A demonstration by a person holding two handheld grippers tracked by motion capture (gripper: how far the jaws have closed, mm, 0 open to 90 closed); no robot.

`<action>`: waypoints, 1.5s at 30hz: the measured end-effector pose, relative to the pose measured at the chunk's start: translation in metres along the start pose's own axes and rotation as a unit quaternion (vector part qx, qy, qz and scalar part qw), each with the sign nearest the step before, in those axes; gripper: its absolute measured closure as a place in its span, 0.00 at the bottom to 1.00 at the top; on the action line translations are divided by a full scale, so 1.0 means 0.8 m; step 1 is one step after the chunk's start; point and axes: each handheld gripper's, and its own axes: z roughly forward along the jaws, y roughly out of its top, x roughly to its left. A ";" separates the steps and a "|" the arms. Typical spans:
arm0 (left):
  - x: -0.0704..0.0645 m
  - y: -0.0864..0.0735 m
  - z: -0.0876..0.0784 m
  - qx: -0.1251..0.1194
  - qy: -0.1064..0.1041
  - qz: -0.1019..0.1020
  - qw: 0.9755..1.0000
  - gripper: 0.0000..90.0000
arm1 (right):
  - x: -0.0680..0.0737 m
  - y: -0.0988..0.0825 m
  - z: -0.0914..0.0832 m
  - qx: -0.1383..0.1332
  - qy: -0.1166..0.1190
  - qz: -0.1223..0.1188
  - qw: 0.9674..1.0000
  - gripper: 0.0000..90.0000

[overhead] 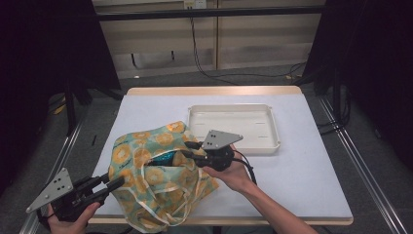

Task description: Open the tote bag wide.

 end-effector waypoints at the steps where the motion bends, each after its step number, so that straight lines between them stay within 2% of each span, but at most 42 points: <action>1: 0.000 0.001 0.001 -0.002 -0.002 -0.002 1.000 0.80 | -0.002 0.004 0.002 -0.001 0.001 0.003 1.000 0.95; 2: 0.001 0.002 0.002 -0.003 -0.004 -0.001 1.000 0.80 | -0.005 0.009 0.003 -0.005 0.004 0.004 1.000 1.00; 3: 0.001 0.002 0.002 -0.003 -0.004 -0.001 1.000 0.80 | -0.005 0.009 0.003 -0.005 0.004 0.004 1.000 1.00; 4: 0.002 0.004 0.003 0.000 -0.004 -0.001 1.000 0.80 | -0.011 0.020 0.004 -0.013 0.006 0.009 1.000 1.00; 7: 0.006 0.005 0.003 0.001 -0.002 0.000 1.000 0.81 | -0.017 0.032 0.004 -0.025 0.005 0.011 1.000 1.00; 8: 0.009 0.004 0.002 -0.003 -0.013 -0.005 1.000 0.84 | -0.020 0.038 0.005 -0.030 0.005 0.014 0.999 1.00; 12: 0.019 0.003 -0.002 -0.006 -0.010 -0.014 1.000 0.91 | -0.030 0.059 0.011 -0.044 -0.004 0.011 0.999 1.00; 13: 0.021 0.003 -0.002 -0.011 -0.009 -0.021 1.000 0.91 | -0.034 0.064 0.014 -0.046 -0.005 0.007 0.999 1.00; 15: 0.026 0.003 -0.004 -0.004 0.004 -0.015 1.000 0.93 | -0.041 0.073 0.021 -0.052 -0.010 0.010 0.999 1.00; 20: 0.036 -0.001 -0.005 -0.008 0.005 -0.031 0.999 0.96 | -0.057 0.088 0.038 -0.059 -0.016 0.018 0.998 1.00; 21: 0.042 -0.003 -0.005 -0.012 0.008 -0.040 0.999 0.97 | -0.069 0.093 0.050 -0.060 -0.021 0.027 0.998 1.00; 22: 0.045 -0.004 -0.005 -0.010 0.011 -0.042 0.999 0.98 | -0.072 0.093 0.055 -0.061 -0.017 0.031 0.997 1.00; 26: 0.055 -0.012 -0.002 0.002 0.017 -0.046 0.999 0.99 | -0.084 0.084 0.082 -0.042 -0.017 0.044 0.998 1.00; 28: 0.061 -0.018 0.000 0.003 0.012 -0.056 0.998 0.99 | -0.088 0.073 0.095 -0.030 -0.013 0.051 0.998 1.00; 30: 0.066 -0.022 0.005 0.015 0.019 -0.059 0.998 1.00 | -0.093 0.061 0.107 -0.015 -0.005 0.060 0.998 1.00; 31: 0.069 -0.024 0.008 0.020 0.014 -0.058 0.998 1.00 | -0.095 0.055 0.113 -0.007 0.000 0.066 0.998 1.00; 32: 0.071 -0.025 0.010 0.023 0.024 -0.057 0.998 1.00 | -0.096 0.050 0.117 -0.005 0.001 0.069 0.998 1.00; 33: 0.073 -0.026 0.011 0.024 0.023 -0.063 0.997 1.00 | -0.097 0.046 0.120 -0.005 0.002 0.075 0.997 1.00; 36: 0.075 -0.030 0.015 0.031 0.018 -0.055 0.998 1.00 | -0.098 0.033 0.125 0.006 0.004 0.082 0.997 1.00; 39: 0.072 -0.034 0.021 0.037 0.008 -0.056 0.998 0.99 | -0.097 0.020 0.125 0.023 0.003 0.075 0.997 1.00; 42: 0.069 -0.035 0.020 0.025 -0.002 -0.061 0.998 0.89 | -0.095 0.014 0.120 0.026 0.001 0.071 0.997 1.00; 43: 0.067 -0.033 0.018 0.024 0.004 -0.059 0.998 0.84 | -0.096 0.015 0.117 0.024 0.000 0.069 0.997 0.95; 45: 0.065 -0.030 0.012 0.013 0.005 -0.060 0.998 0.82 | -0.098 0.019 0.106 0.013 -0.009 0.072 0.997 0.86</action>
